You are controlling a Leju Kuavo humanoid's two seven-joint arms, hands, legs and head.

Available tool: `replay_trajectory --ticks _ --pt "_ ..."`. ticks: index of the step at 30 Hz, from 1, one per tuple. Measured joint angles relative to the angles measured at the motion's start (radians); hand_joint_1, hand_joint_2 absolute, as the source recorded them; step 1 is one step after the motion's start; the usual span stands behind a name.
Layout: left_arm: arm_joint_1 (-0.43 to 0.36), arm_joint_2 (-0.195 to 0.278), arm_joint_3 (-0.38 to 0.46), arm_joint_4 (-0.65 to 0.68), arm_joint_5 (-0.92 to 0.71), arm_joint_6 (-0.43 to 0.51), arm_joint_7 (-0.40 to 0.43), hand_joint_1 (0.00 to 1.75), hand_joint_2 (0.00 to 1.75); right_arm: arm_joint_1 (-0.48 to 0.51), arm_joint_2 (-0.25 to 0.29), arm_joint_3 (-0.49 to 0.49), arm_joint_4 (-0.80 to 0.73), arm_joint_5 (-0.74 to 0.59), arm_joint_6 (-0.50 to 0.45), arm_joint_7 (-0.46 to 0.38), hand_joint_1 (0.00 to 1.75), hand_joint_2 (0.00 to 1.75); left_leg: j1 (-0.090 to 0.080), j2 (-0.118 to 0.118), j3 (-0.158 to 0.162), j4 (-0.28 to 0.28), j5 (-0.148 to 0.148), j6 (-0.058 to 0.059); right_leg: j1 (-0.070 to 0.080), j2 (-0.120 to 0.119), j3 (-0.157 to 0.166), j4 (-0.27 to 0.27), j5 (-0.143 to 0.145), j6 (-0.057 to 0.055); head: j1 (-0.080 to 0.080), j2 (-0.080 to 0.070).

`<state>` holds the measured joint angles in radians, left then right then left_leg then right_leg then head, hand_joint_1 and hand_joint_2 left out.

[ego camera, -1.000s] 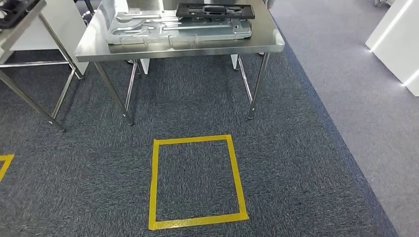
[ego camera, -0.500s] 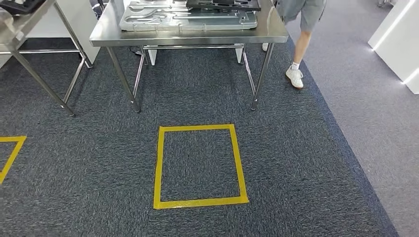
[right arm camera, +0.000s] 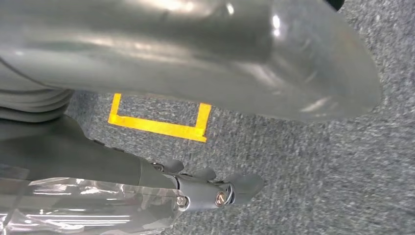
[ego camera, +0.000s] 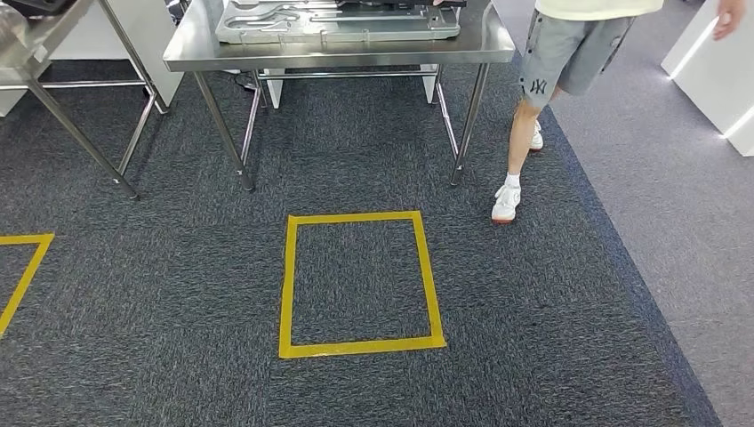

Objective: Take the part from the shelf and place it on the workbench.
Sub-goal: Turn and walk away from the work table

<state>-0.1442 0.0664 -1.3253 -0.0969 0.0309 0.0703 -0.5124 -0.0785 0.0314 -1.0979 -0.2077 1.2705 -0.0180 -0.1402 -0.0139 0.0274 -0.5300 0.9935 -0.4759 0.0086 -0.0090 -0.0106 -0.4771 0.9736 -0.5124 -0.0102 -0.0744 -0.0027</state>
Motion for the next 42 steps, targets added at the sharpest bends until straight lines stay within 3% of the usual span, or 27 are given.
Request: replay_trajectory --ticks 2,4,5,6,7,10,12,14,16,17,20,21,22,24,26,28,30,32,35,36,37,38,40,42 --pt "0.001 0.001 0.0 0.0 0.0 0.0 0.001 0.0 0.0 0.0 0.001 0.0 0.0 0.001 0.005 0.006 0.0 0.0 0.004 -0.011 -0.029 0.067 -0.05 -0.013 -0.006 -0.004 -0.006 -0.008 0.012 -0.011 0.0 0.0" --pt "0.003 0.002 0.0 0.0 0.0 0.001 0.001 0.0 0.0 0.001 0.002 0.0 0.0 0.006 0.009 0.016 0.0 0.0 0.012 -0.017 -0.086 0.204 -0.124 -0.025 -0.005 -0.009 -0.017 -0.007 0.018 -0.016 0.0 0.0" --pt "0.004 0.002 0.0 0.0 0.0 0.001 0.002 0.0 0.0 0.002 0.003 0.001 0.0 0.012 0.009 0.021 0.0 0.0 0.016 -0.018 -0.109 0.263 -0.145 -0.029 -0.005 -0.012 -0.021 -0.005 0.02 -0.017 0.0 0.0" --pt "0.005 0.002 0.0 0.0 0.0 0.001 0.003 0.0 0.0 0.002 0.003 0.003 0.0 0.021 0.01 0.026 0.0 0.0 0.02 -0.018 -0.117 0.29 -0.146 -0.033 -0.005 -0.016 -0.025 -0.002 0.021 -0.016 0.0 0.0" --pt "0.005 0.002 -0.001 0.0 0.0 0.001 0.004 0.0 0.0 0.003 0.003 0.006 0.0 0.031 0.01 0.031 0.0 0.0 0.023 -0.017 -0.105 0.275 -0.126 -0.037 -0.005 -0.021 -0.027 0.001 0.021 -0.015 0.0 0.0" --pt "0.004 0.004 -0.003 0.0 0.0 0.001 0.007 0.0 0.0 0.004 0.006 0.027 0.0 0.072 0.008 0.042 0.0 0.0 0.029 0.01 0.001 0.076 -0.036 -0.04 -0.006 -0.039 -0.029 0.013 0.016 -0.004 0.0 0.0" --pt "0.002 0.004 -0.006 0.0 0.0 0.001 0.008 0.0 0.0 0.006 0.007 0.047 0.0 0.103 0.006 0.049 0.0 0.0 0.023 0.026 0.033 0.006 -0.023 -0.027 -0.002 -0.052 -0.031 0.019 0.014 0.007 0.0 0.0" --pt "0.001 0.005 -0.01 0.0 0.0 0.001 0.009 0.0 0.0 0.006 0.007 0.067 0.001 0.126 0.005 0.054 0.0 0.0 0.02 0.014 0.025 0.0 -0.021 -0.009 0.0 -0.067 -0.031 0.02 0.015 0.019 0.0 0.0" --pt "0.003 0.005 -0.015 0.0 0.0 0.001 0.01 0.0 0.0 0.006 0.007 0.087 0.001 0.146 0.004 0.061 0.0 0.0 0.022 -0.001 0.02 -0.008 -0.014 0.008 -0.004 -0.057 -0.038 0.037 -0.003 0.031 0.0 0.0" --pt "0.002 0.005 -0.018 0.0 0.0 0.001 0.01 0.0 0.0 0.007 0.007 0.097 0.001 0.155 0.004 0.064 0.0 0.0 0.023 -0.008 0.018 -0.011 -0.009 0.016 -0.006 -0.041 -0.053 0.071 -0.029 0.035 0.0 0.0" --pt "0.001 0.006 -0.022 0.0 0.0 0.0 0.011 0.0 0.0 0.011 0.007 0.123 0.001 0.175 0.004 0.072 0.0 0.0 0.019 -0.03 0.006 -0.011 0.001 0.028 -0.007 0.001 -0.141 0.265 -0.129 0.039 0.0 0.0" --pt "0.001 0.006 -0.022 0.0 0.0 0.0 0.011 0.0 0.0 0.013 0.007 0.13 0.001 0.179 0.004 0.073 0.0 0.0 0.016 -0.04 0.003 -0.01 0.003 0.029 -0.006 0.004 -0.16 0.308 -0.138 0.037 0.0 0.0" --pt "0.002 0.006 -0.023 0.0 0.0 -0.001 0.011 0.0 0.0 0.014 0.006 0.136 0.001 0.182 0.004 0.074 0.0 0.0 0.014 -0.051 0.001 -0.008 0.004 0.03 -0.005 0.006 -0.161 0.311 -0.125 0.034 0.0 0.0" --pt "0.003 0.006 -0.024 0.0 -0.001 -0.002 0.011 0.0 0.0 0.015 0.006 0.147 0.001 0.189 0.005 0.077 0.0 0.0 0.011 -0.074 0.001 -0.005 0.004 0.029 -0.003 0.021 -0.113 0.212 -0.055 0.022 0.0 0.0" --pt "0.0 0.005 -0.024 -0.001 0.0 -0.003 0.01 0.0 0.0 0.016 0.004 0.156 0.001 0.196 0.005 0.08 0.0 0.0 0.006 -0.095 -0.001 -0.001 0.006 0.024 -0.001 0.062 -0.054 0.082 -0.002 0.007 0.0 0.0" --pt "-0.001 0.004 -0.025 -0.002 0.001 -0.004 0.009 0.0 0.0 0.015 0.001 0.164 0.001 0.2 0.005 0.083 0.0 0.0 0.007 -0.115 -0.011 0.002 0.01 0.014 0.001 0.082 -0.036 0.032 0.005 0.002 0.0 0.0" --pt "0.001 0.006 -0.025 -0.002 0.0 -0.006 0.007 0.0 0.0 0.014 0.001 0.173 0.001 0.202 0.004 0.083 0.0 0.0 0.01 -0.128 -0.019 0.004 0.013 0.003 -0.001 0.061 -0.034 0.021 0.009 -0.001 0.0 0.0" --pt "0.004 0.008 -0.026 -0.002 0.0 -0.006 0.005 0.0 0.0 0.014 0.002 0.182 0.001 0.205 0.004 0.083 0.0 0.0 0.009 -0.103 -0.038 0.042 -0.013 -0.008 -0.006 0.038 -0.03 0.009 0.016 -0.009 0.0 0.0" --pt "-0.001 0.01 -0.026 -0.002 0.001 -0.006 0.0 0.0 0.0 0.017 0.002 0.192 0.001 0.213 0.005 0.084 0.0 0.0 0.016 -0.053 -0.12 0.221 -0.105 -0.024 -0.005 -0.003 -0.028 0.005 0.016 -0.016 0.0 0.0" --pt "-0.001 0.01 -0.026 -0.002 0.001 -0.006 0.0 0.0 0.0 0.017 0.002 0.195 0.001 0.215 0.005 0.084 0.0 0.0 0.02 -0.048 -0.14 0.268 -0.119 -0.029 -0.005 -0.016 -0.028 0.006 0.015 -0.016 0.0 0.0" --pt "-0.001 0.011 -0.026 -0.002 0.001 -0.006 0.0 0.0 0.0 0.017 0.002 0.198 0.001 0.217 0.006 0.084 0.0 0.0 0.024 -0.043 -0.144 0.28 -0.114 -0.033 -0.005 -0.029 -0.028 0.007 0.014 -0.015 0.0 0.0" --pt "0.0 0.012 -0.027 -0.002 0.001 -0.006 0.0 0.0 0.0 0.015 0.002 0.201 0.001 0.218 0.006 0.084 0.0 0.0 0.028 -0.037 -0.129 0.252 -0.091 -0.036 -0.006 -0.041 -0.028 0.009 0.012 -0.014 0.0 0.0" --pt "-0.001 0.013 -0.027 -0.002 -0.002 -0.006 -0.001 0.0 0.0 0.013 0.002 0.205 0.001 0.219 0.006 0.084 0.0 0.0 0.03 0.003 -0.059 0.12 -0.032 -0.038 -0.005 -0.062 -0.026 0.017 0.005 -0.006 0.0 0.0" --pt "-0.004 0.014 -0.027 -0.002 -0.009 -0.005 -0.002 0.0 0.0 0.012 0.0 0.209 0.001 0.22 0.005 0.084 0.0 0.0 0.026 0.037 -0.013 0.026 -0.005 -0.03 0.0 -0.079 -0.025 0.025 -0.003 0.005 0.0 0.0"
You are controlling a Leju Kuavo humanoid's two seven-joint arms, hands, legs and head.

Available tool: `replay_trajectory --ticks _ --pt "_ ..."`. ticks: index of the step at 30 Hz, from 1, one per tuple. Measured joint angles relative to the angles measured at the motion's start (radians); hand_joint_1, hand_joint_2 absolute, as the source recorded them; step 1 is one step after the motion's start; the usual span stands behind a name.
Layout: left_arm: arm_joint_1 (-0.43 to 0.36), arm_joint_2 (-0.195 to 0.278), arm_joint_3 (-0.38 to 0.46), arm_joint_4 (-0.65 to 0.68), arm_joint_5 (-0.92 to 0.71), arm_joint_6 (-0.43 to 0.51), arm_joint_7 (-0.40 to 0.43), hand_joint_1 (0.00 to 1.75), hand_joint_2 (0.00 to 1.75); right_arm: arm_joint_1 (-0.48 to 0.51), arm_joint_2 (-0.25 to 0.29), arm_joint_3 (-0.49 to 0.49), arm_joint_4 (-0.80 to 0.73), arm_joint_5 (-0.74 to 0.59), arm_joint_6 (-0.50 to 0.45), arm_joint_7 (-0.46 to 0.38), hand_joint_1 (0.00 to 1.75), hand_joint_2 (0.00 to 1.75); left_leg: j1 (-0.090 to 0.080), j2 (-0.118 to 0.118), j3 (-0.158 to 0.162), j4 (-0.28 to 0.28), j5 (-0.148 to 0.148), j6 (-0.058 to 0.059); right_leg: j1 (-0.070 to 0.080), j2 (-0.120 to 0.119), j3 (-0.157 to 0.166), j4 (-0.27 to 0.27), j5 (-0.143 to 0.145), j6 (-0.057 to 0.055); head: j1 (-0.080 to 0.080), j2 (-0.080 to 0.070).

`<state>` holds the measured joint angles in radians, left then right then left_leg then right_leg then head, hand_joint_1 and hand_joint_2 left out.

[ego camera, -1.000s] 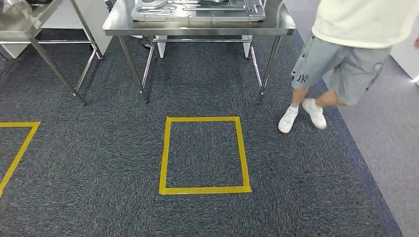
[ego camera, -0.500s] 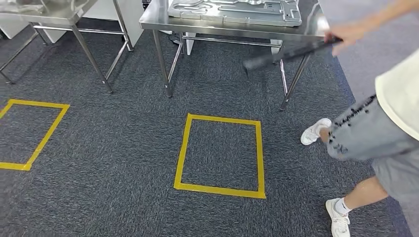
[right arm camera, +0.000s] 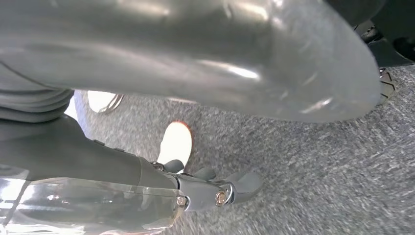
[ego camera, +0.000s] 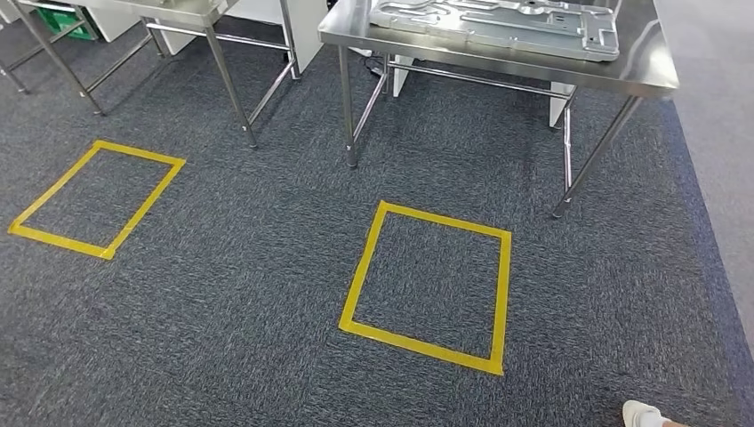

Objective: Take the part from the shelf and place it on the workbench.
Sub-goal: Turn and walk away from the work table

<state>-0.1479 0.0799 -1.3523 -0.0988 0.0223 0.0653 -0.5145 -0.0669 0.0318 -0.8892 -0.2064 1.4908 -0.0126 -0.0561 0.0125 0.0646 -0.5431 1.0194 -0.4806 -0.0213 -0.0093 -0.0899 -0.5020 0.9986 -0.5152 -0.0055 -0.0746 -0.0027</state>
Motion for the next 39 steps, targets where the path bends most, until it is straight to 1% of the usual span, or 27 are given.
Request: replay_trajectory --ticks 1,3,5,7,8,9,10,11,12,14,16,18,19,21,23,24,25,26,27,28,30,31,33,34,36,38,39 --pt "0.0 0.0 0.0 0.0 -0.003 0.0 0.0 0.0 0.0 -0.001 -0.001 0.002 0.0 0.001 0.0 0.0 0.0 0.0 -0.003 0.004 0.003 -0.011 -0.002 0.006 0.003 -0.008 0.0 0.002 -0.001 0.005 0.0 0.0" --pt "0.002 0.001 0.0 0.0 -0.004 0.0 -0.001 0.0 0.0 -0.006 -0.001 0.005 0.0 0.001 0.0 0.0 0.0 0.0 -0.003 -0.017 -0.003 -0.014 0.004 0.019 0.002 -0.02 0.002 0.003 -0.004 0.015 0.0 0.0" --pt "0.003 0.001 0.0 0.0 -0.004 0.0 -0.002 0.0 0.0 -0.008 -0.002 0.008 0.0 0.002 -0.001 0.0 0.0 0.0 -0.001 -0.035 -0.004 -0.021 0.011 0.033 -0.003 0.01 -0.009 0.032 -0.031 0.025 0.0 0.0" --pt "0.0 0.002 0.0 0.0 -0.004 0.001 -0.005 0.0 0.0 -0.006 -0.002 0.011 0.0 0.002 -0.001 0.0 0.0 0.0 -0.001 -0.054 -0.006 -0.024 0.018 0.042 -0.007 0.063 -0.058 0.141 -0.096 0.03 0.0 0.0" --pt "-0.001 0.002 0.0 0.0 -0.003 0.001 -0.007 0.0 0.0 -0.004 -0.002 0.011 0.0 0.003 -0.001 0.0 0.0 0.0 -0.002 -0.065 -0.009 -0.024 0.019 0.045 -0.007 0.077 -0.092 0.212 -0.128 0.03 0.0 0.0" --pt "-0.001 0.002 0.0 0.0 -0.002 0.001 -0.008 0.0 0.0 -0.002 -0.002 0.011 0.0 0.004 -0.001 0.0 0.0 0.0 -0.004 -0.078 -0.011 -0.023 0.021 0.046 -0.007 0.083 -0.119 0.268 -0.146 0.029 0.0 0.0" --pt "0.0 0.002 0.0 0.0 -0.002 0.001 -0.009 0.0 0.0 0.0 -0.002 0.011 0.0 0.005 -0.001 0.0 0.0 0.0 -0.005 -0.091 -0.012 -0.023 0.021 0.046 -0.006 0.085 -0.132 0.292 -0.143 0.028 0.0 0.0" --pt "0.001 0.002 0.0 0.0 -0.002 0.001 -0.01 0.0 0.0 0.001 -0.002 0.011 0.0 0.006 -0.001 0.0 0.0 0.0 -0.005 -0.105 -0.012 -0.021 0.022 0.046 -0.007 0.088 -0.125 0.275 -0.12 0.027 0.0 0.0" --pt "0.002 0.002 0.0 0.0 -0.003 0.001 -0.011 0.0 0.0 0.002 -0.002 0.012 0.0 0.006 -0.001 0.0 0.0 0.0 -0.005 -0.118 -0.011 -0.019 0.022 0.045 -0.007 0.094 -0.1 0.22 -0.081 0.024 0.0 0.0" --pt "0.001 0.001 0.0 0.0 -0.004 0.001 -0.012 0.0 0.0 0.002 -0.002 0.012 0.0 0.008 -0.001 0.0 0.0 0.0 -0.005 -0.144 -0.014 -0.012 0.022 0.038 -0.01 0.136 -0.041 0.085 -0.019 0.018 0.0 0.0" --pt "0.0 0.001 0.0 0.0 -0.004 0.001 -0.012 0.0 0.0 0.0 -0.002 0.012 0.0 0.009 -0.001 0.0 0.0 0.0 -0.007 -0.164 -0.021 -0.009 0.024 0.025 -0.01 0.164 -0.017 0.024 -0.003 0.013 0.0 0.0" --pt "0.002 0.002 0.0 0.0 -0.004 0.002 -0.013 0.0 0.0 -0.003 -0.002 0.013 0.0 0.009 -0.001 0.001 0.0 0.0 -0.006 -0.183 -0.027 -0.012 0.03 0.011 -0.009 0.149 -0.017 0.02 -0.001 0.004 0.0 0.0" --pt "0.004 0.003 0.0 0.0 -0.004 0.002 -0.012 0.0 0.0 -0.004 -0.001 0.014 0.0 0.009 -0.001 0.001 0.0 0.0 -0.006 -0.177 -0.031 -0.009 0.028 0.006 -0.011 0.137 -0.016 0.016 0.003 -0.003 0.0 0.0" --pt "0.003 0.004 0.0 0.0 -0.004 0.005 -0.01 0.0 0.0 -0.003 0.0 0.016 0.0 0.01 -0.002 0.001 0.0 0.0 -0.007 -0.135 -0.059 0.049 -0.01 -0.001 -0.013 0.111 -0.015 0.007 0.009 -0.019 0.0 0.0" --pt "0.0 0.005 0.0 0.0 -0.003 0.007 -0.01 0.0 0.0 0.001 0.0 0.018 0.0 0.012 -0.003 0.002 0.0 0.0 -0.006 -0.09 -0.118 0.182 -0.081 -0.006 -0.008 0.082 -0.018 0.006 0.01 -0.025 0.0 0.0" --pt "0.0 0.005 0.0 0.0 -0.003 0.008 -0.01 0.0 0.0 0.002 0.0 0.019 0.0 0.013 -0.005 0.002 0.0 0.0 -0.005 -0.083 -0.145 0.245 -0.107 -0.009 -0.006 0.067 -0.019 0.007 0.01 -0.026 0.0 0.0" --pt "0.001 0.005 0.0 0.0 -0.002 0.008 -0.01 0.0 0.0 0.003 0.0 0.019 0.0 0.013 -0.006 0.002 0.0 0.0 -0.003 -0.079 -0.158 0.28 -0.115 -0.011 -0.004 0.053 -0.02 0.007 0.01 -0.026 0.0 0.0" --pt "0.003 0.004 0.0 0.0 -0.001 0.009 -0.01 0.0 0.0 0.004 0.0 0.02 0.0 0.014 -0.007 0.002 0.0 0.0 -0.002 -0.076 -0.15 0.273 -0.104 -0.012 -0.003 0.039 -0.02 0.007 0.009 -0.026 0.0 0.0" --pt "0.004 0.004 0.0 0.0 -0.001 0.01 -0.01 0.0 0.0 0.004 0.0 0.02 0.0 0.014 -0.008 0.002 0.0 0.0 -0.002 -0.069 -0.12 0.224 -0.076 -0.011 -0.003 0.027 -0.018 0.007 0.009 -0.025 0.0 0.0" --pt "0.005 0.004 0.0 0.0 -0.002 0.011 -0.011 0.0 0.0 0.004 0.0 0.021 0.0 0.014 -0.009 0.002 0.0 0.0 -0.002 -0.051 -0.076 0.148 -0.043 -0.009 -0.002 0.015 -0.016 0.008 0.007 -0.023 0.0 0.0" --pt "0.005 0.004 0.0 0.0 -0.004 0.015 -0.012 0.0 0.0 0.005 0.0 0.021 0.0 0.014 -0.01 0.002 0.0 0.0 -0.007 -0.008 -0.004 0.018 -0.005 0.001 0.003 -0.005 -0.01 0.009 0.003 -0.015 0.0 0.0" --pt "0.006 0.004 0.0 0.0 -0.006 0.018 -0.012 0.0 0.0 0.005 0.001 0.021 0.0 0.015 -0.01 0.002 0.0 0.0 -0.01 0.005 0.01 -0.012 0.0 0.006 0.005 -0.014 -0.007 0.009 0.001 -0.009 0.0 0.0" --pt "0.008 0.005 0.0 0.0 -0.005 0.022 -0.013 0.0 0.0 0.004 0.002 0.024 0.001 0.02 -0.009 0.001 0.0 0.0 -0.012 -0.01 0.008 -0.02 0.001 0.017 0.006 -0.031 -0.001 0.007 -0.001 0.001 0.0 0.0" --pt "0.01 0.005 0.0 0.0 -0.005 0.023 -0.013 0.0 0.0 0.003 0.002 0.027 0.001 0.027 -0.005 0.0 0.0 0.0 -0.011 -0.02 0.009 -0.023 0.004 0.022 0.004 -0.031 0.001 0.01 -0.005 0.007 0.0 0.0" --pt "0.012 0.006 0.0 0.0 -0.005 0.024 -0.016 0.0 0.0 0.005 0.003 0.04 0.001 0.047 0.006 -0.002 0.0 0.0 -0.006 -0.041 0.011 -0.032 0.014 0.034 0.0 0.009 -0.015 0.053 -0.041 0.017 0.0 0.0" --pt "0.01 0.008 -0.002 0.0 -0.005 0.022 -0.023 0.0 0.0 0.009 0.004 0.054 0.002 0.066 0.016 -0.003 0.0 0.0 -0.005 -0.062 0.007 -0.035 0.02 0.042 -0.003 0.065 -0.069 0.173 -0.111 0.022 0.0 0.0" --pt "0.01 0.008 -0.003 0.0 -0.004 0.021 -0.027 0.0 0.0 0.011 0.005 0.061 0.002 0.071 0.018 -0.004 0.0 0.0 -0.006 -0.074 0.004 -0.034 0.021 0.043 -0.004 0.078 -0.099 0.239 -0.139 0.022 0.0 0.0"
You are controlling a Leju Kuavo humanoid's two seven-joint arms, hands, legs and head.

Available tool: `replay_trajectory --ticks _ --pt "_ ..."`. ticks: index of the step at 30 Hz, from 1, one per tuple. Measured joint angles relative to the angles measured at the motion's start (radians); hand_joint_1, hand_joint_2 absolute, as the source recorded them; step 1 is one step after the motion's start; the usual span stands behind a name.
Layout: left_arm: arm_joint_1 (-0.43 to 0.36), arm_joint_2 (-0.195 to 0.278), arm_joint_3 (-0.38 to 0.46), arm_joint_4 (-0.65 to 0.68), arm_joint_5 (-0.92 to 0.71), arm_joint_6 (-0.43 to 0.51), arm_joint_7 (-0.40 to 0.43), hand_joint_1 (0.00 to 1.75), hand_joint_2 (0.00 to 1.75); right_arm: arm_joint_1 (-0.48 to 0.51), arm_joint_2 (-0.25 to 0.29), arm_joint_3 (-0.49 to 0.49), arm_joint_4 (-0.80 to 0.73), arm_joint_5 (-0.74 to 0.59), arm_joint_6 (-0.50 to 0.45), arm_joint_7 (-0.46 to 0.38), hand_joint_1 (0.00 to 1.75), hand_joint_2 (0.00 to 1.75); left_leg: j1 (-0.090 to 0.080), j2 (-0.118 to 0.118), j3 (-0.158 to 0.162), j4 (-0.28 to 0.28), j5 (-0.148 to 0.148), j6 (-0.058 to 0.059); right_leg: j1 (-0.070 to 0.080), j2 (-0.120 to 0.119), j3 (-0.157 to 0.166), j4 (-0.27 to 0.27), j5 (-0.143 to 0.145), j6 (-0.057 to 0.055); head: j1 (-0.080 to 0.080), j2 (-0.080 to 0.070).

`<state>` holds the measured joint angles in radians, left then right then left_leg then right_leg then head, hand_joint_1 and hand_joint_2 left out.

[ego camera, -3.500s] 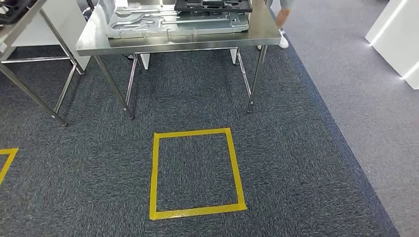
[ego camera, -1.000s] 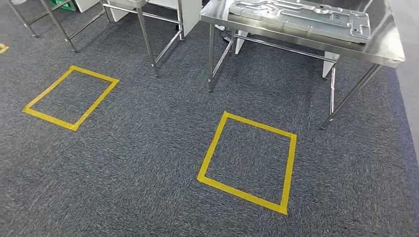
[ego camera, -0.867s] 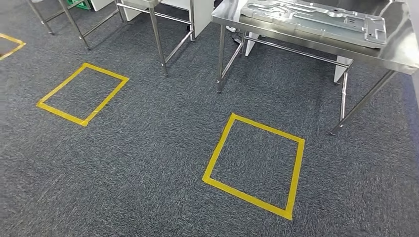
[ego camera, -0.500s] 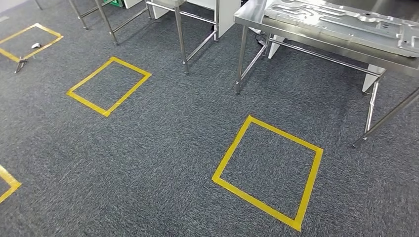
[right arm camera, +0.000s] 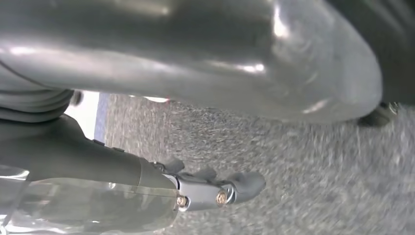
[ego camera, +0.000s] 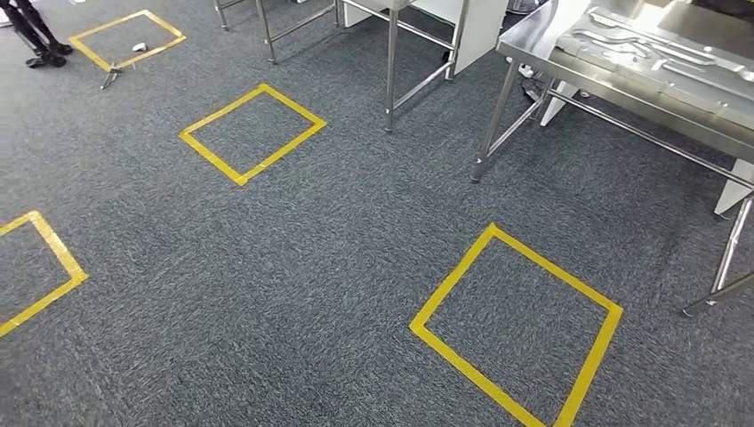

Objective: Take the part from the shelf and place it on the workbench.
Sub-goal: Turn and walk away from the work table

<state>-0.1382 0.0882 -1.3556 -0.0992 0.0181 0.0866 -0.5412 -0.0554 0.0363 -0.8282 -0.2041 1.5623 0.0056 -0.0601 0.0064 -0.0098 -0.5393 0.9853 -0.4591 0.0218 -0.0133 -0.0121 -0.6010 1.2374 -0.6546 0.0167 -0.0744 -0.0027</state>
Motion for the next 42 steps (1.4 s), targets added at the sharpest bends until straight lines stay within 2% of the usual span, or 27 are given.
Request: replay_trajectory --ticks 1,2,4,5,7,8,10,12,14,16,17,18,20,22,23,25,26,28,30,32,33,34,36,37,38,40,42 --pt "0.001 0.0 -0.001 0.0 0.001 -0.001 -0.003 0.0 0.0 0.002 0.001 0.006 0.0 0.003 0.001 -0.001 0.0 0.0 -0.001 -0.013 -0.002 0.001 0.001 0.0 0.0 0.005 -0.02 0.043 -0.011 0.0 0.0 0.0" --pt "0.003 0.001 -0.002 0.0 0.002 -0.001 -0.005 0.0 0.0 0.004 0.001 0.01 0.001 0.004 0.001 -0.003 0.0 0.0 -0.003 -0.028 -0.003 0.003 0.002 0.0 0.0 0.008 -0.023 0.048 0.0 -0.002 0.0 0.0" --pt "0.006 0.001 -0.008 0.0 0.003 0.0 -0.007 0.0 0.0 0.006 0.001 0.016 0.001 0.005 0.0 -0.009 0.0 0.0 -0.004 -0.056 -0.003 0.006 0.004 -0.002 0.001 0.026 0.026 -0.056 0.071 -0.009 0.0 0.0" --pt "0.006 0.0 -0.012 0.0 0.003 0.001 -0.008 0.0 0.0 0.006 0.001 0.019 0.001 0.005 -0.001 -0.012 0.0 0.0 -0.004 -0.068 -0.004 0.007 0.005 -0.005 0.001 0.055 0.06 -0.128 0.104 -0.015 0.0 0.0" --pt "0.005 0.0 -0.018 0.0 0.003 0.004 -0.009 0.0 0.0 0.006 0.0 0.024 0.001 0.005 -0.003 -0.016 0.0 0.0 -0.003 -0.089 -0.01 0.01 0.008 -0.014 0.004 0.097 0.097 -0.22 0.137 -0.023 0.0 0.0" --pt "0.005 0.0 -0.019 0.0 0.003 0.005 -0.01 0.0 0.0 0.005 0.0 0.027 0.001 0.005 -0.004 -0.016 0.0 0.0 -0.002 -0.099 -0.014 0.01 0.01 -0.021 0.007 0.103 0.101 -0.231 0.137 -0.025 0.0 0.0" --pt "0.008 0.002 -0.02 0.0 0.003 0.008 -0.011 0.0 0.0 0.004 0.001 0.033 0.001 0.007 -0.006 -0.016 0.0 0.0 0.001 -0.117 -0.02 0.01 0.015 -0.032 0.007 0.076 0.103 -0.239 0.144 -0.033 0.0 0.0" --pt "0.01 0.004 -0.022 0.0 0.003 0.01 -0.012 0.0 0.0 0.005 0.002 0.039 0.001 0.009 -0.008 -0.016 0.0 0.0 -0.001 -0.083 -0.041 0.047 -0.009 -0.038 0.003 0.047 0.107 -0.252 0.152 -0.047 0.0 0.0" --pt "0.009 0.007 -0.023 0.0 0.004 0.012 -0.015 0.0 0.0 0.008 0.002 0.047 0.001 0.01 -0.009 -0.018 0.0 0.0 -0.001 -0.026 -0.094 0.161 -0.074 -0.043 0.004 0.015 0.108 -0.259 0.156 -0.054 0.0 0.0" --pt "0.008 0.009 -0.025 0.0 0.006 0.012 -0.02 0.0 0.0 0.009 0.002 0.054 0.001 0.01 -0.011 -0.022 0.0 0.0 0.004 -0.008 -0.147 0.28 -0.124 -0.052 0.006 -0.015 0.107 -0.259 0.155 -0.055 0.0 0.0" --pt "0.009 0.01 -0.025 0.0 0.01 0.013 -0.023 0.0 0.0 0.009 0.002 0.056 0.001 0.01 -0.013 -0.025 0.0 0.0 0.008 -0.005 -0.152 0.297 -0.122 -0.056 0.006 -0.03 0.107 -0.259 0.154 -0.054 0.0 0.0" --pt "0.01 0.011 -0.025 0.0 0.015 0.013 -0.025 0.0 0.0 0.008 0.002 0.059 0.001 0.009 -0.015 -0.029 0.0 0.0 0.012 0.0 -0.136 0.271 -0.103 -0.059 0.005 -0.044 0.108 -0.258 0.152 -0.052 0.0 0.0" --pt "0.009 0.015 -0.025 -0.001 0.023 0.012 -0.031 0.0 0.0 0.005 0.003 0.061 0.001 0.008 -0.018 -0.034 0.0 0.0 0.018 0.032 -0.059 0.133 -0.044 -0.064 0.004 -0.068 0.112 -0.254 0.146 -0.044 0.0 0.0" --pt "0.007 0.017 -0.025 -0.001 0.023 0.011 -0.035 0.0 0.0 0.003 0.003 0.062 0.001 0.003 -0.019 -0.036 0.0 0.0 0.017 0.061 -0.004 0.031 -0.011 -0.056 0.008 -0.087 0.115 -0.247 0.138 -0.03 0.0 0.0" --pt "0.007 0.017 -0.026 -0.001 0.023 0.01 -0.035 0.0 0.0 0.001 0.004 0.062 0.001 0.0 -0.019 -0.036 0.0 0.0 0.015 0.065 0.002 0.017 -0.01 -0.049 0.009 -0.094 0.116 -0.245 0.136 -0.023 0.0 0.0" --pt "0.008 0.02 -0.026 -0.001 0.024 0.008 -0.033 0.0 0.0 -0.006 0.008 0.063 0.001 -0.007 -0.019 -0.035 0.0 0.0 0.011 0.045 -0.004 0.017 -0.005 -0.033 0.007 -0.105 0.118 -0.243 0.133 -0.009 0.0 0.0" --pt "0.008 0.021 -0.027 -0.001 0.024 0.007 -0.031 0.0 0.0 -0.009 0.011 0.063 0.001 -0.009 -0.018 -0.034 0.0 0.0 0.01 0.035 -0.005 0.015 -0.003 -0.027 0.004 -0.094 0.117 -0.236 0.125 -0.003 0.0 0.0" --pt "0.004 0.025 -0.028 -0.001 0.023 0.006 -0.026 0.0 0.0 -0.011 0.016 0.063 0.001 -0.013 -0.015 -0.03 0.0 0.0 0.011 0.018 -0.006 0.01 0.004 -0.014 -0.002 -0.043 0.088 -0.172 0.08 0.005 0.0 0.0" --pt "-0.003 0.028 -0.03 -0.001 0.023 0.004 -0.021 0.0 0.0 -0.008 0.022 0.063 0.002 -0.019 -0.013 -0.028 0.0 0.0 0.007 -0.002 -0.011 0.011 0.007 -0.007 -0.002 -0.001 0.02 -0.034 0.013 0.004 0.0 0.0" --pt "-0.009 0.033 -0.036 -0.001 0.023 0.003 -0.019 0.0 0.0 -0.006 0.028 0.063 0.004 -0.023 -0.011 -0.027 0.0 0.0 0.0 -0.028 -0.013 0.011 0.008 -0.005 -0.001 0.008 -0.033 0.059 -0.004 -0.002 0.0 0.0" --pt "-0.01 0.035 -0.039 -0.001 0.023 0.002 -0.018 0.0 0.0 -0.005 0.029 0.062 0.004 -0.024 -0.009 -0.026 0.0 0.0 -0.002 -0.042 -0.012 0.012 0.008 -0.004 0.0 0.01 -0.033 0.049 0.019 -0.006 0.0 0.0" --pt "-0.012 0.037 -0.041 -0.001 0.023 0.001 -0.018 0.0 0.0 -0.004 0.03 0.062 0.004 -0.024 -0.005 -0.025 0.0 0.0 -0.004 -0.056 -0.01 0.012 0.008 -0.004 0.001 0.018 -0.014 -0.002 0.059 -0.012 0.0 0.0" --pt "-0.019 0.038 -0.043 -0.001 0.022 0.0 -0.018 0.0 0.0 -0.004 0.031 0.062 0.004 -0.023 0.003 -0.02 0.0 0.0 -0.006 -0.082 -0.01 0.014 0.008 -0.007 0.005 0.06 0.042 -0.145 0.134 -0.026 0.0 0.0" --pt "-0.023 0.038 -0.043 -0.001 0.022 -0.001 -0.017 0.0 0.0 -0.005 0.03 0.062 0.004 -0.022 0.007 -0.017 0.0 0.0 -0.006 -0.093 -0.012 0.015 0.009 -0.01 0.007 0.077 0.061 -0.193 0.154 -0.029 0.0 0.0" --pt "-0.027 0.038 -0.044 -0.001 0.022 -0.001 -0.016 0.0 0.0 -0.007 0.03 0.062 0.004 -0.022 0.011 -0.014 0.0 0.0 -0.006 -0.103 -0.015 0.015 0.01 -0.015 0.009 0.087 0.069 -0.217 0.16 -0.032 0.0 0.0" --pt "-0.027 0.04 -0.044 -0.001 0.022 -0.002 -0.009 0.0 0.0 -0.012 0.03 0.062 0.004 -0.023 0.015 -0.011 0.0 0.0 -0.004 -0.122 -0.021 0.012 0.014 -0.027 0.01 0.072 0.071 -0.225 0.161 -0.036 0.0 0.0" --pt "-0.024 0.042 -0.044 -0.001 0.021 -0.003 0.006 0.0 0.0 -0.014 0.029 0.062 0.004 -0.025 0.015 -0.008 0.0 0.0 -0.005 -0.1 -0.032 0.033 -0.001 -0.036 0.007 0.048 0.076 -0.237 0.167 -0.047 0.0 0.0"
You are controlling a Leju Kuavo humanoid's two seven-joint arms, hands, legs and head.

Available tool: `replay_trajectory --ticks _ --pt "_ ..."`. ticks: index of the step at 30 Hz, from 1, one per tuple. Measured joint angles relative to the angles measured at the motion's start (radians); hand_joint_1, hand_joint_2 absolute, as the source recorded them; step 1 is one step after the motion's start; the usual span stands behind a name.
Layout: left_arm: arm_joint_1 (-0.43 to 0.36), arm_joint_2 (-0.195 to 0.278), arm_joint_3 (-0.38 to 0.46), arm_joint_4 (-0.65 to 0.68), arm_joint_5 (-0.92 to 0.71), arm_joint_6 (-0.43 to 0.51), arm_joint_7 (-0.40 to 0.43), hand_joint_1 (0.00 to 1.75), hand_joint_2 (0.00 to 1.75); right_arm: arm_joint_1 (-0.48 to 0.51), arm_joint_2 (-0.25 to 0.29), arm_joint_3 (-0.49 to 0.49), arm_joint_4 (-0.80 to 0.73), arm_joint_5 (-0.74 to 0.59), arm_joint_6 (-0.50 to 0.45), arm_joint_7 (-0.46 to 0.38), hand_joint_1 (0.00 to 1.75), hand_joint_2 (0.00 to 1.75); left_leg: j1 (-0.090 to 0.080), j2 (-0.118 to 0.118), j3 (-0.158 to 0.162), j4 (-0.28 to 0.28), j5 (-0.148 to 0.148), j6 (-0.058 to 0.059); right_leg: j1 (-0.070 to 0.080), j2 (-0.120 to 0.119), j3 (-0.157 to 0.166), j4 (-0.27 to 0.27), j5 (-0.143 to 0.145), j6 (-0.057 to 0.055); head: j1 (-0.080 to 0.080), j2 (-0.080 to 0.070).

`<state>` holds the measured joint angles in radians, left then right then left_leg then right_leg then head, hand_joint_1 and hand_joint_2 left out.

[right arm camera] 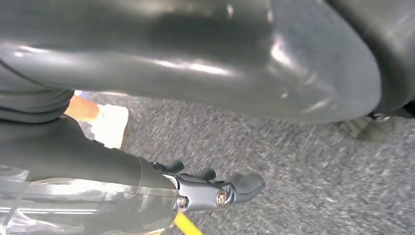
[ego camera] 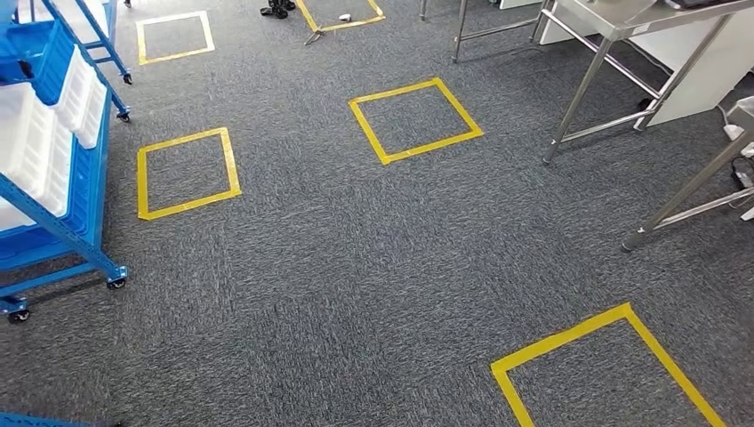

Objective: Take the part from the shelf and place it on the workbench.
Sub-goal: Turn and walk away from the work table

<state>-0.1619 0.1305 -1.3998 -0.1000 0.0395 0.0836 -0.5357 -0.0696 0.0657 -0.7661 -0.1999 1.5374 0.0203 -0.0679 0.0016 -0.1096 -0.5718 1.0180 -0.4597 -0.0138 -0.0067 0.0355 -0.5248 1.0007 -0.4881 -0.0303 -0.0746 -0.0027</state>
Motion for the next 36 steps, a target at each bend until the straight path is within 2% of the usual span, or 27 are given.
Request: replay_trajectory --ticks 2,3,4,5,6,7,9,10,11,12,14,16,18,19,20,21,22,23,25,27,29,30,31,33,34,35,36 --pt "-0.001 0.0 0.0 0.0 0.0 0.0 0.018 0.0 0.0 0.004 -0.003 0.0 0.0 -0.001 -0.004 0.002 0.0 0.0 0.0 0.059 -0.045 0.096 -0.057 -0.005 -0.001 -0.029 0.003 -0.009 0.003 -0.01 0.0 0.0" --pt "-0.002 0.0 -0.001 0.0 0.0 0.0 0.025 0.0 0.0 0.007 -0.005 0.0 0.0 -0.001 -0.006 0.002 0.0 0.0 0.002 0.081 -0.08 0.167 -0.093 -0.009 0.001 -0.043 0.003 -0.009 0.002 -0.013 0.0 0.0" --pt "-0.002 0.0 -0.001 0.0 0.001 0.0 0.03 0.0 0.0 0.009 -0.008 0.0 0.0 0.0 -0.008 0.002 0.0 0.0 0.004 0.091 -0.111 0.233 -0.119 -0.013 0.003 -0.057 0.003 -0.009 0.001 -0.013 0.0 0.0" --pt "0.0 0.0 -0.001 0.0 0.002 0.0 0.032 0.0 0.0 0.009 -0.01 0.0 0.0 0.001 -0.009 0.001 0.0 0.0 0.006 0.096 -0.13 0.271 -0.128 -0.016 0.004 -0.071 0.003 -0.008 -0.001 -0.013 0.0 0.0" --pt "0.002 -0.001 -0.001 0.0 0.001 0.0 0.033 0.0 0.0 0.009 -0.013 0.0 0.0 0.002 -0.01 -0.001 0.0 0.0 0.008 0.1 -0.129 0.271 -0.116 -0.019 0.004 -0.084 0.004 -0.008 -0.003 -0.012 0.0 0.0" --pt "0.005 -0.001 -0.001 0.0 0.0 0.0 0.033 0.0 0.0 0.009 -0.015 0.0 0.0 0.005 -0.011 -0.003 0.0 0.0 0.01 0.106 -0.105 0.228 -0.088 -0.02 0.004 -0.097 0.007 -0.007 -0.006 -0.01 0.0 0.0" --pt "0.005 -0.002 -0.001 0.0 -0.003 0.0 0.031 0.0 0.0 0.008 -0.02 0.0 0.0 0.012 -0.013 -0.009 0.0 0.0 0.008 0.147 -0.026 0.079 -0.023 -0.015 0.006 -0.122 0.015 -0.005 -0.015 -0.004 0.0 0.0" --pt "0.003 -0.002 -0.001 0.0 -0.005 0.0 0.03 0.0 0.0 0.008 -0.023 0.0 0.0 0.015 -0.015 -0.012 0.0 0.0 0.005 0.165 0.004 0.022 -0.003 -0.009 0.008 -0.133 0.019 -0.004 -0.019 0.002 0.0 0.0" --pt "0.001 -0.002 -0.001 0.0 -0.006 0.0 0.031 0.0 0.0 0.007 -0.025 0.0 0.0 0.017 -0.016 -0.015 0.0 0.0 0.001 0.176 0.02 -0.009 0.004 -0.003 0.01 -0.143 0.022 -0.003 -0.022 0.006 0.0 0.0" --pt "-0.001 -0.002 -0.001 0.0 -0.007 0.0 0.034 0.0 0.0 0.005 -0.027 0.0 0.0 0.019 -0.018 -0.018 0.0 0.0 -0.003 0.175 0.021 -0.017 0.003 0.003 0.012 -0.152 0.024 -0.003 -0.024 0.011 0.0 0.0" --pt "0.0 -0.002 -0.001 0.0 -0.008 0.003 0.051 0.0 0.0 -0.002 -0.031 0.001 0.0 0.02 -0.025 -0.019 0.0 0.0 -0.001 0.151 0.022 -0.022 0.008 0.014 0.009 -0.161 0.03 -0.001 -0.03 0.022 0.0 0.0" --pt "-0.001 -0.002 -0.001 0.0 -0.008 0.008 0.072 0.0 0.0 -0.004 -0.034 0.003 -0.001 0.019 -0.032 -0.004 0.0 0.0 0.005 0.13 0.026 -0.031 0.014 0.025 0.004 -0.117 0.016 0.039 -0.062 0.032 0.0 0.0" --pt "-0.002 -0.002 -0.001 0.0 -0.008 0.016 0.092 0.0 0.0 -0.002 -0.037 0.003 0.0 0.01 -0.038 0.026 0.0 0.0 0.006 0.109 0.025 -0.033 0.017 0.031 0.0 -0.058 -0.041 0.16 -0.127 0.036 0.0 0.0" --pt "-0.001 -0.002 0.0 0.0 -0.008 0.021 0.103 0.0 0.0 0.0 -0.037 0.001 0.0 -0.001 -0.042 0.043 0.0 0.0 0.005 0.097 0.023 -0.033 0.017 0.033 -0.002 -0.045 -0.077 0.231 -0.155 0.038 0.0 0.0" --pt "0.003 -0.001 0.0 0.0 -0.008 0.028 0.115 0.0 0.0 0.003 -0.038 -0.002 0.0 -0.016 -0.049 0.058 0.0 0.0 0.005 0.083 0.023 -0.032 0.017 0.033 -0.004 -0.04 -0.104 0.281 -0.166 0.039 0.0 0.0" --pt "0.008 -0.001 0.002 0.0 -0.008 0.038 0.129 0.0 0.0 0.005 -0.04 -0.009 0.0 -0.04 -0.059 0.069 0.0 0.0 0.004 0.068 0.023 -0.03 0.017 0.032 -0.005 -0.039 -0.115 0.295 -0.156 0.039 0.0 0.0" --pt "0.013 0.0 0.006 0.0 -0.008 0.049 0.144 0.0 0.0 0.007 -0.044 -0.02 0.0 -0.07 -0.072 0.077 0.0 0.0 0.005 0.054 0.024 -0.028 0.016 0.031 -0.008 -0.036 -0.106 0.268 -0.127 0.04 0.0 0.0" --pt "0.018 0.001 0.011 0.0 -0.008 0.06 0.157 0.0 0.0 0.008 -0.048 -0.036 -0.001 -0.102 -0.087 0.081 0.0 0.0 0.005 0.039 0.025 -0.026 0.015 0.029 -0.011 -0.028 -0.081 0.205 -0.085 0.04 0.0 0.0" --pt "0.024 0.003 0.025 0.0 -0.008 0.075 0.174 0.0 0.0 0.008 -0.056 -0.076 -0.001 -0.152 -0.109 0.084 0.0 0.0 0.005 0.013 0.021 -0.018 0.011 0.019 -0.017 0.015 -0.028 0.077 -0.027 0.04 0.0 0.0" --pt "0.029 0.007 0.035 0.0 -0.008 0.084 0.183 0.0 0.0 0.006 -0.063 -0.109 -0.001 -0.178 -0.121 0.084 0.0 0.0 0.005 -0.008 0.013 -0.014 0.012 0.006 -0.016 0.037 -0.01 0.029 -0.017 0.034 0.0 0.0" --pt "0.038 0.012 0.051 0.001 -0.01 0.107 0.194 0.0 0.0 0.0 -0.067 -0.143 -0.003 -0.234 -0.151 0.08 0.0 0.0 0.008 -0.021 0.006 -0.015 0.014 -0.008 -0.014 0.013 -0.011 0.025 -0.012 0.021 0.0 0.0" --pt "0.043 0.015 0.065 0.002 -0.011 0.122 0.199 0.0 0.0 -0.002 -0.07 -0.167 -0.004 -0.277 -0.173 0.074 0.0 0.0 0.008 -0.009 0.001 -0.007 0.008 -0.013 -0.014 0.002 -0.01 0.021 -0.01 0.013 0.0 0.0" --pt "0.047 0.02 0.084 0.002 -0.012 0.136 0.202 0.0 0.0 -0.003 -0.074 -0.2 -0.006 -0.329 -0.197 0.064 0.0 0.0 0.008 0.015 -0.011 0.019 -0.009 -0.017 -0.014 -0.011 -0.009 0.017 -0.007 0.005 0.0 0.0" --pt "0.05 0.032 0.134 0.004 -0.014 0.156 0.203 0.0 0.0 -0.002 -0.084 -0.274 -0.009 -0.43 -0.234 0.04 0.0 0.0 0.007 0.073 -0.062 0.13 -0.074 -0.022 -0.009 -0.039 -0.009 0.013 -0.007 -0.006 0.0 0.0" --pt "0.051 0.039 0.167 0.005 -0.015 0.162 0.2 0.0 0.0 -0.002 -0.091 -0.315 -0.011 -0.481 -0.246 0.027 0.0 0.0 0.007 0.088 -0.094 0.201 -0.107 -0.024 -0.005 -0.054 -0.009 0.014 -0.008 -0.009 0.0 0.0" --pt "0.055 0.045 0.203 0.006 -0.016 0.167 0.196 0.0 0.0 -0.003 -0.098 -0.355 -0.012 -0.525 -0.252 0.017 0.0 0.0 0.008 0.095 -0.118 0.256 -0.127 -0.024 -0.002 -0.069 -0.009 0.014 -0.01 -0.011 0.0 0.0" --pt "0.06 0.051 0.24 0.006 -0.017 0.17 0.191 0.0 0.0 -0.004 -0.105 -0.395 -0.014 -0.564 -0.257 0.008 0.0 0.0 0.008 0.098 -0.126 0.277 -0.127 -0.023 0.0 -0.083 -0.008 0.014 -0.011 -0.013 0.0 0.0"
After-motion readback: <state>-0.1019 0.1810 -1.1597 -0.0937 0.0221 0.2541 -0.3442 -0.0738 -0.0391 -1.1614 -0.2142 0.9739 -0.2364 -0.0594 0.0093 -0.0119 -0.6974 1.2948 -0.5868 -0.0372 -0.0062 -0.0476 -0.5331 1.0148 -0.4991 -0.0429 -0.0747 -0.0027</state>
